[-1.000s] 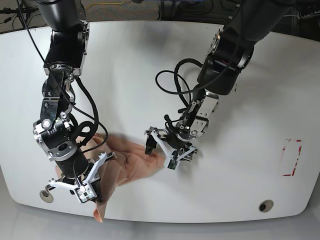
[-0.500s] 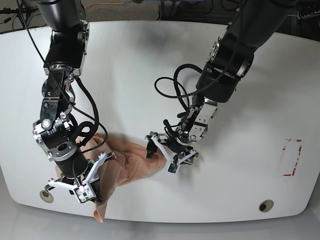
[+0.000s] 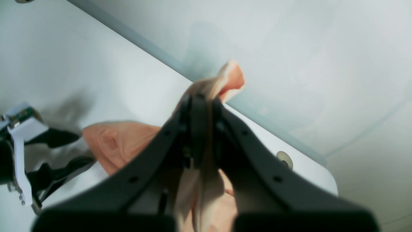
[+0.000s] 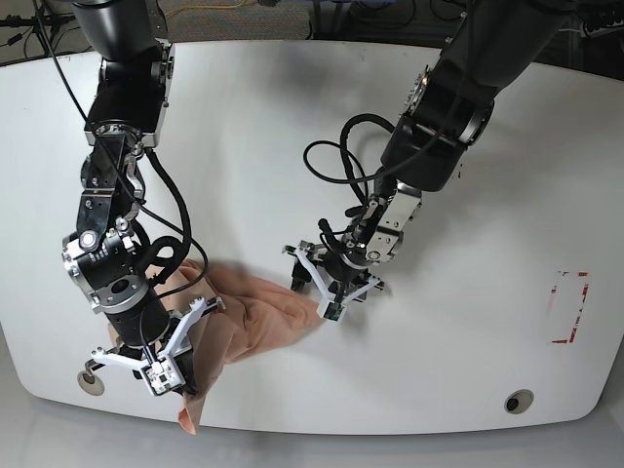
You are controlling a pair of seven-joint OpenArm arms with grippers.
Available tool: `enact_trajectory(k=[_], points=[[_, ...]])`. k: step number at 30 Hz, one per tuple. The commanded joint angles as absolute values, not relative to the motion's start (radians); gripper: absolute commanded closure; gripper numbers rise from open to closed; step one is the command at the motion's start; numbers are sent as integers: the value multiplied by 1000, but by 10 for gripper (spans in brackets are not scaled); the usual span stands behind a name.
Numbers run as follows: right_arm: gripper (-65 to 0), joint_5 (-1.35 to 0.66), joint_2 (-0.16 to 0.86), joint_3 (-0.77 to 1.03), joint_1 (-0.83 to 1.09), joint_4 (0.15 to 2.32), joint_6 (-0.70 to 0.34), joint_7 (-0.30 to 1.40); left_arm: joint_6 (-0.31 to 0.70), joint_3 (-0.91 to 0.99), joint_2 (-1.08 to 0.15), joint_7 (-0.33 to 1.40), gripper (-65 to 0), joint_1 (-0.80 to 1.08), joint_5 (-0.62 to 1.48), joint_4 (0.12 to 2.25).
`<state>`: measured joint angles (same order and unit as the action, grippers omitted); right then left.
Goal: Fold the T-shirt properly
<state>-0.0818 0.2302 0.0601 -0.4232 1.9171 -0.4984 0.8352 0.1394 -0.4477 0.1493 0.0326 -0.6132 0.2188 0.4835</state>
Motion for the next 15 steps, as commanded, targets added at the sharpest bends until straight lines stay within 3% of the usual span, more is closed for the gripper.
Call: enact_trajectory(k=[1,2,6,8,15], points=[[0,-88,238,61,-449,1943,-495,814,141,-450,157,26,-224,-642,224,501],[0,-88,237,58,-447,1944,-494,815,137,-451,157,30,-167,-641,224,504],[0,-89,236,57,-447,1944,-494,815,130,-456,157,24,-140,-641,223,502],[0,-83,237,59,-448,1946,-496,820,48,-466,157,-6,-48,-668,218,481],[0,-84,237,58,-447,1947,-497,819,-6,-470,157,-16,-34,-696,214,460]])
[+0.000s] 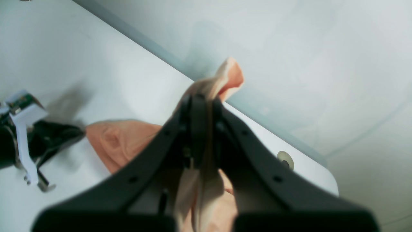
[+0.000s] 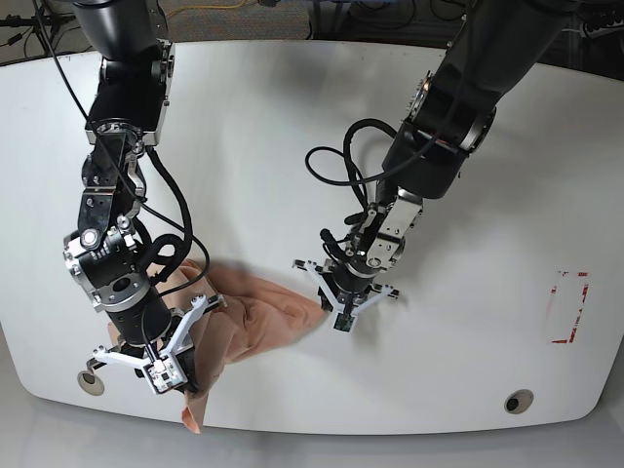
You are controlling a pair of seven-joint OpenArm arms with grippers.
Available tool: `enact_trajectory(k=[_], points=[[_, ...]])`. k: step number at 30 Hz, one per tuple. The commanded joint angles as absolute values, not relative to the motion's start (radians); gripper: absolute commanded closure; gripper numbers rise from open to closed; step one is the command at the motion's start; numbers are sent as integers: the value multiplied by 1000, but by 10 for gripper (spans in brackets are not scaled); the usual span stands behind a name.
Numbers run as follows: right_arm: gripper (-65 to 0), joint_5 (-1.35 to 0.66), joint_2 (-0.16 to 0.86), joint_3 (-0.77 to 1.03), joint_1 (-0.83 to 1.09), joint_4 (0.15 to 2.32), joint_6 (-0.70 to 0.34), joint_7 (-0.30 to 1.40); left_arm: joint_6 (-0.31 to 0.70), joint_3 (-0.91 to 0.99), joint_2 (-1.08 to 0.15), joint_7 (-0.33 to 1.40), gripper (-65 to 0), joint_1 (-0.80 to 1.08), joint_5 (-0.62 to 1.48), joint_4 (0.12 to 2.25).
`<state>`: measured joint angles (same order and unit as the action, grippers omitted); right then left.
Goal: Fold the T-shirt properly
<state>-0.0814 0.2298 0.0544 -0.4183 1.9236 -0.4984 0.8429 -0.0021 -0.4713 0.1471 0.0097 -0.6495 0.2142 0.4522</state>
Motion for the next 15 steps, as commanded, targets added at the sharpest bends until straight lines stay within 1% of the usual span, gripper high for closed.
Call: enact_trajectory(k=[1,3,5,11,13,15], points=[[0,-84,236,58,-447,1947,-497,819,-6,-468,157,-14,-34,-699,213,458],[0,-84,236,59,-446,1945,-496,820,1,-467,157,-9,-43,-707,214,450],[0,-82,235,58,-441,1945,-497,813,28,-457,157,22,-141,-726,219,441],[0,-82,236,64,-437,1940,-500,811,63,-472,157,34,-372,-733,229,429],[0,-84,236,65,-435,1943,-500,812,66,-481,157,25,-430,-728,233,427],[0,-85,235,65,-431,1949,-504,818,36,-531,157,-41,-511,-734,240,392]])
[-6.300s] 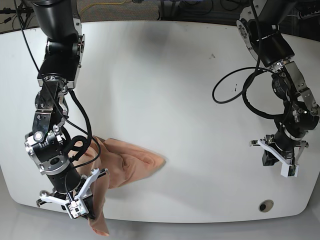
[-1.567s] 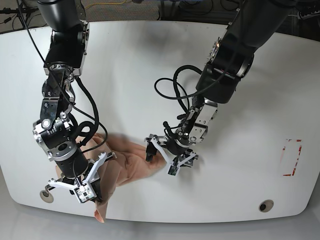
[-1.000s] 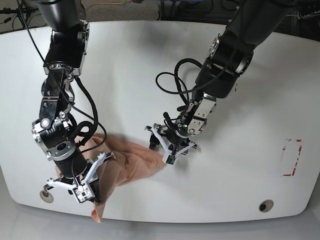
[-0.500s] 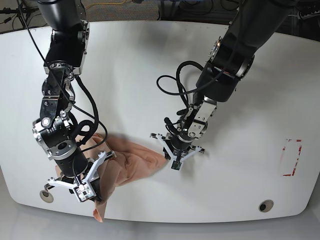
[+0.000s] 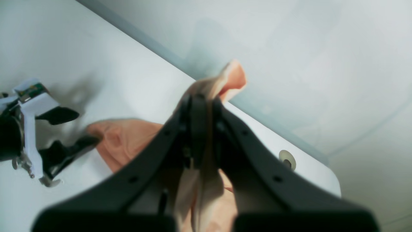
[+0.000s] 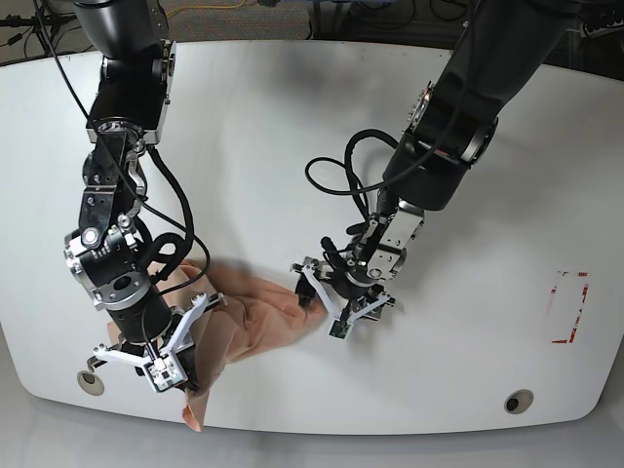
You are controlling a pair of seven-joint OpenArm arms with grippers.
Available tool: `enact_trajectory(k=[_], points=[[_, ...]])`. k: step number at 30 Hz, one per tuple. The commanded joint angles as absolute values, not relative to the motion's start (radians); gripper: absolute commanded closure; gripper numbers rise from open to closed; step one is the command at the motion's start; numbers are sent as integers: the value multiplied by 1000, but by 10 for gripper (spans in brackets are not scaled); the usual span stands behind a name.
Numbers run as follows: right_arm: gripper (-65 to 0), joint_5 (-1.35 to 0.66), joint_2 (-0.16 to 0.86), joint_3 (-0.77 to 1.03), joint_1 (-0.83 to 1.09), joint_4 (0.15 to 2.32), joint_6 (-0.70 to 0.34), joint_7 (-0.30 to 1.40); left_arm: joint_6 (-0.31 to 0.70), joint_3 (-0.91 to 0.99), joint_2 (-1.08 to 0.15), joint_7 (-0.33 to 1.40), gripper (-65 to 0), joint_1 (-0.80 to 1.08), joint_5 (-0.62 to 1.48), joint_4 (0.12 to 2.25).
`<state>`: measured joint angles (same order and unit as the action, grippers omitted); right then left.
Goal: Fold the T-shirt properly
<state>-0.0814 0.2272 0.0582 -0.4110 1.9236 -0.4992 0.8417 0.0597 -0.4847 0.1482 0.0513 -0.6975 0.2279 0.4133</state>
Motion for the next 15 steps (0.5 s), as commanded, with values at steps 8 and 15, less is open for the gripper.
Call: enact_trajectory(k=[8,15], points=[[-22,-68,229,67,-289,1811,-492,852,41,-547,85,15,-513,-645,234,367],[-22,-68,236,68,-292,1821,-490,849,41,-547,67,31,-513,-638,236,371]])
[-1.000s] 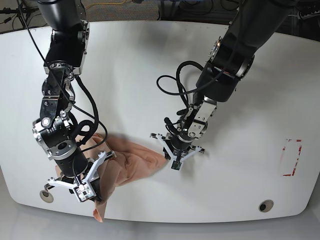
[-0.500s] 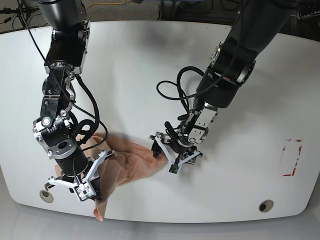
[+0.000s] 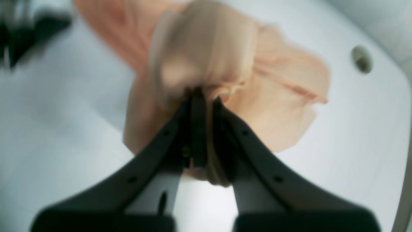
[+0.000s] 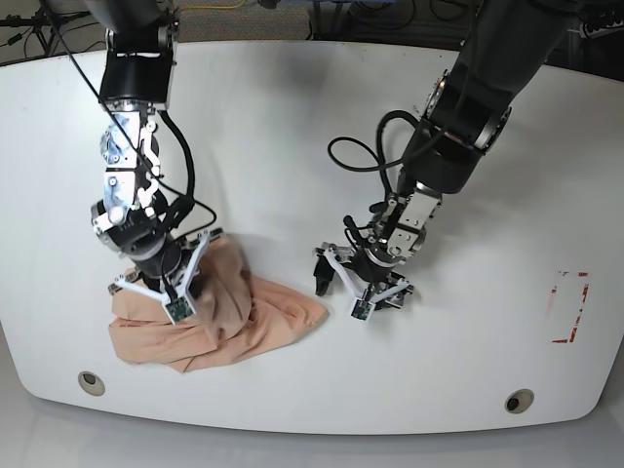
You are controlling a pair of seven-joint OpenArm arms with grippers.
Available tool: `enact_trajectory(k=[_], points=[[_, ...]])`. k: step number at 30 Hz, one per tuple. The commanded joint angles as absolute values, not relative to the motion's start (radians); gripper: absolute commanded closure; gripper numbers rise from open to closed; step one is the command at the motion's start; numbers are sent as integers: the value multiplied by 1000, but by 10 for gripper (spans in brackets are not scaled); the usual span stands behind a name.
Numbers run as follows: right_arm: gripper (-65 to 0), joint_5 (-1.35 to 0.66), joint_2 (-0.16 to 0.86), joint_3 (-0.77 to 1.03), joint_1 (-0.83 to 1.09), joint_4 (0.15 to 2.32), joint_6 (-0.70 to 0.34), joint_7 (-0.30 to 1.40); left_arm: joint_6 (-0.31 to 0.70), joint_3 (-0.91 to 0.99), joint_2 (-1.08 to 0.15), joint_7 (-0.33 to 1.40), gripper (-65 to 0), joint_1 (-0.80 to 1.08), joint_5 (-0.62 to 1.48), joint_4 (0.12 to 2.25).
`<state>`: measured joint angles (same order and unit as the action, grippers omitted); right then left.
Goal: Fold the T-shirt properly
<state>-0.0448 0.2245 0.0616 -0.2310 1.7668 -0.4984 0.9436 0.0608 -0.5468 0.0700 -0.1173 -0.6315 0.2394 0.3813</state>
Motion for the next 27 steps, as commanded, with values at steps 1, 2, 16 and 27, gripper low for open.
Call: enact_trajectory(k=[1,2,16,27], points=[[-22,-68,236,68,-291,1825,-490,849,41,-547,67,31,-513,-636,236,372],[-22,-68,236,68,-291,1825,-490,849,41,-547,65,31,-513,-636,236,372],[-21,-68,236,74,-314,1827,-490,849,42,-549,64,28,-515,-636,237,394],[-21,-73,249,127,-343,1825,-493,825,47,-539,68,33,-532,-634,243,495]])
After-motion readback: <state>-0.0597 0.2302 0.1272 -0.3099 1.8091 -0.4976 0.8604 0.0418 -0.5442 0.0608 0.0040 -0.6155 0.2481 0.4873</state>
